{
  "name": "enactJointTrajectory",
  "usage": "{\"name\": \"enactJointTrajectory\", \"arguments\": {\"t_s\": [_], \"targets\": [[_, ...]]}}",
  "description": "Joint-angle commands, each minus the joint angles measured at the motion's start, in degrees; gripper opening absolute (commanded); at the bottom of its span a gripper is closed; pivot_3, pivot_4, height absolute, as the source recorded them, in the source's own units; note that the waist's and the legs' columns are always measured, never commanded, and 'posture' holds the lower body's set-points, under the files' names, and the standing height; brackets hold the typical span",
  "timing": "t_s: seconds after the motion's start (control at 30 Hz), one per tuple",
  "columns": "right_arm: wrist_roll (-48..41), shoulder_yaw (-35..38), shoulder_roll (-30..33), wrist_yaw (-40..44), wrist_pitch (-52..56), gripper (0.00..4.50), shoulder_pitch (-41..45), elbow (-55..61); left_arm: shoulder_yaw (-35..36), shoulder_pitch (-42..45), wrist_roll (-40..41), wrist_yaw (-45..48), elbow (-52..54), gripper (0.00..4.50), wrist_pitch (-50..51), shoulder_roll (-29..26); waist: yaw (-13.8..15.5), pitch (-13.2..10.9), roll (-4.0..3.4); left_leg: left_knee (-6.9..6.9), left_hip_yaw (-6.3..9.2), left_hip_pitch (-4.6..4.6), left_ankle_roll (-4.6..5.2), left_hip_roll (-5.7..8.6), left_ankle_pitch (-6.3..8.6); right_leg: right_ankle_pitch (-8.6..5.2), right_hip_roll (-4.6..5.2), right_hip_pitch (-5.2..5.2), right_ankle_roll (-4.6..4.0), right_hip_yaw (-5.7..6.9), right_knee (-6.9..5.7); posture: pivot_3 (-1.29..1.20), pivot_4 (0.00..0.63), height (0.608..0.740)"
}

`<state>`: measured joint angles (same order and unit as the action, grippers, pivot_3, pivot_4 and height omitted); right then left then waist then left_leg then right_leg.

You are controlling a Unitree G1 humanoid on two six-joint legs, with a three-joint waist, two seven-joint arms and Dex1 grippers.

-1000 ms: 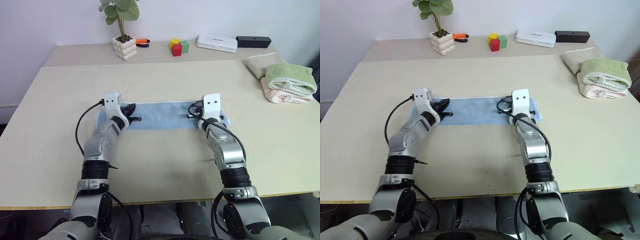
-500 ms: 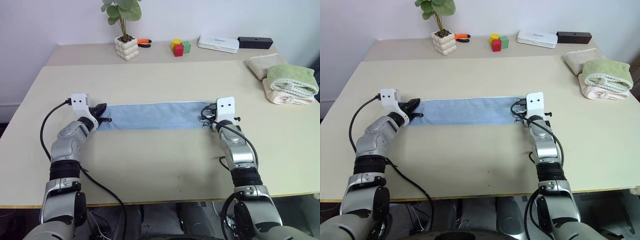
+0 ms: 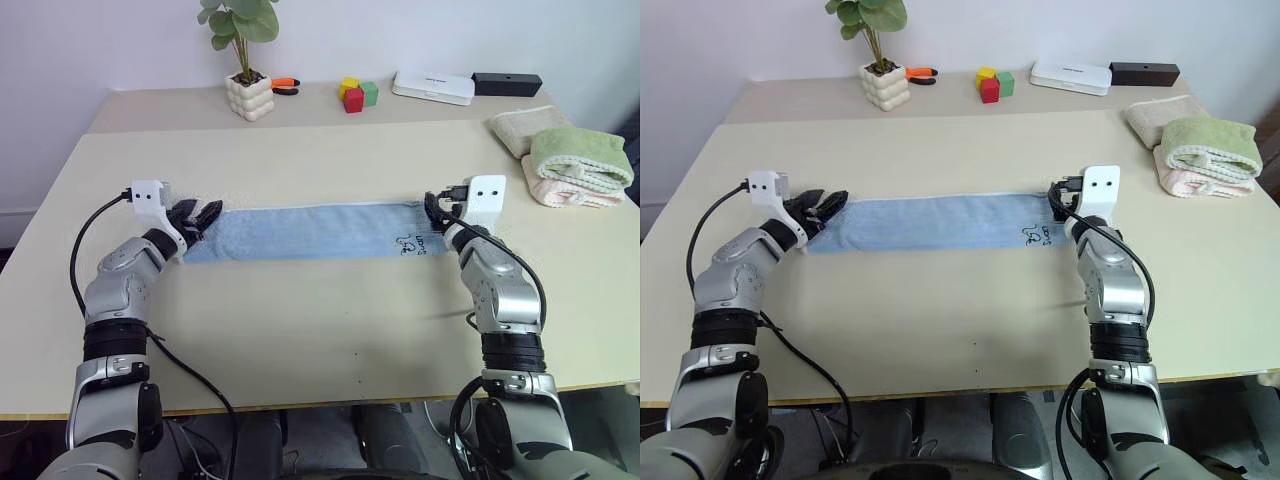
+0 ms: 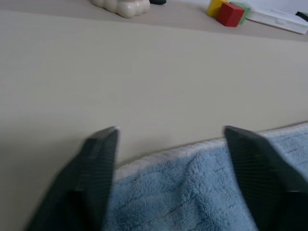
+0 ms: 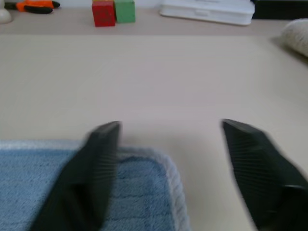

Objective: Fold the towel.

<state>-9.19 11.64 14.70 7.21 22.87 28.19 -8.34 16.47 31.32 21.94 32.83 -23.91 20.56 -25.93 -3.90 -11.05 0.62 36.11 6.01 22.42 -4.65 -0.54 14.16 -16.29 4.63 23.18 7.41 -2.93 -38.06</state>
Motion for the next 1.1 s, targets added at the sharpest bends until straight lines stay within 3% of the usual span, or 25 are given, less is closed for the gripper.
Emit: {"name": "enactJointTrajectory", "arguments": {"t_s": [0.03,0.33,0.4,0.47,0.53,0.7,0.87,1.1], "targets": [[-0.6,0.5,0.5,0.1,0.1,4.47,0.4,2.7,0.4,0.7,0.4,0.6,1.7,4.48,-1.1,-0.7,0.0,0.0,0.00,0.00,0.00,0.00,0.00,0.00,0.00,0.00,0.00,0.00,0.00,0.00,0.00,0.00,0.150,0.740],[-0.7,0.5,0.5,0.1,0.3,4.47,0.4,2.8,0.4,0.7,0.4,0.7,1.7,4.48,-1.1,-0.6,0.0,0.0,0.00,0.00,0.00,0.00,0.00,0.00,0.00,0.00,0.00,0.00,0.00,0.00,0.00,0.00,0.150,0.740],[-17.6,10.1,-1.1,-2.0,18.9,4.47,-10.4,25.5,-2.8,7.9,3.0,18.4,0.0,4.48,0.6,-7.6,0.8,0.0,0.02,0.00,0.00,0.00,0.00,0.00,0.00,0.00,0.00,0.01,0.00,0.00,0.00,0.00,0.150,0.740],[-25.6,15.0,-1.5,-4.1,28.4,4.47,-14.1,35.4,-4.5,11.7,3.6,26.4,-1.9,4.48,-0.2,-10.4,1.6,0.0,0.11,0.00,0.61,0.56,-0.02,-0.06,-0.01,-0.08,-0.21,0.21,-0.11,0.33,0.04,0.00,0.150,0.740],[-27.4,15.9,-1.2,-6.0,31.1,4.47,-13.1,36.6,-5.1,12.5,3.7,28.1,-3.2,4.48,-0.1,-10.6,1.3,0.0,-0.05,0.03,0.66,0.87,-0.22,-0.04,-0.12,-0.08,-0.20,0.44,-0.12,0.30,0.09,0.00,0.150,0.740],[-30.9,18.1,-1.7,-9.1,35.6,4.47,-12.0,37.3,-4.9,12.1,3.8,29.8,-2.6,4.48,0.3,-10.5,0.7,0.1,-0.23,-0.44,0.25,-0.54,-0.15,0.05,-0.08,-0.12,-0.08,-0.67,-0.05,-0.02,0.35,0.00,0.150,0.740],[-35.1,18.9,-2.3,-10.9,38.3,4.47,-12.0,38.2,-4.6,11.2,4.3,30.8,-1.7,4.48,0.3,-11.4,0.6,0.1,-0.22,-0.44,0.34,0.05,-0.16,-0.08,-0.10,-0.09,-0.22,-0.09,-0.08,0.00,0.25,0.00,0.150,0.740],[-43.9,21.2,-5.3,-16.1,44.0,4.47,-14.4,39.6,-5.0,8.1,8.2,37.3,4.0,4.48,4.5,-13.6,0.6,0.1,-0.22,-0.47,0.33,0.04,-0.16,-0.08,-0.09,-0.10,-0.21,-0.07,-0.09,0.00,0.24,0.00,0.150,0.740]]}}
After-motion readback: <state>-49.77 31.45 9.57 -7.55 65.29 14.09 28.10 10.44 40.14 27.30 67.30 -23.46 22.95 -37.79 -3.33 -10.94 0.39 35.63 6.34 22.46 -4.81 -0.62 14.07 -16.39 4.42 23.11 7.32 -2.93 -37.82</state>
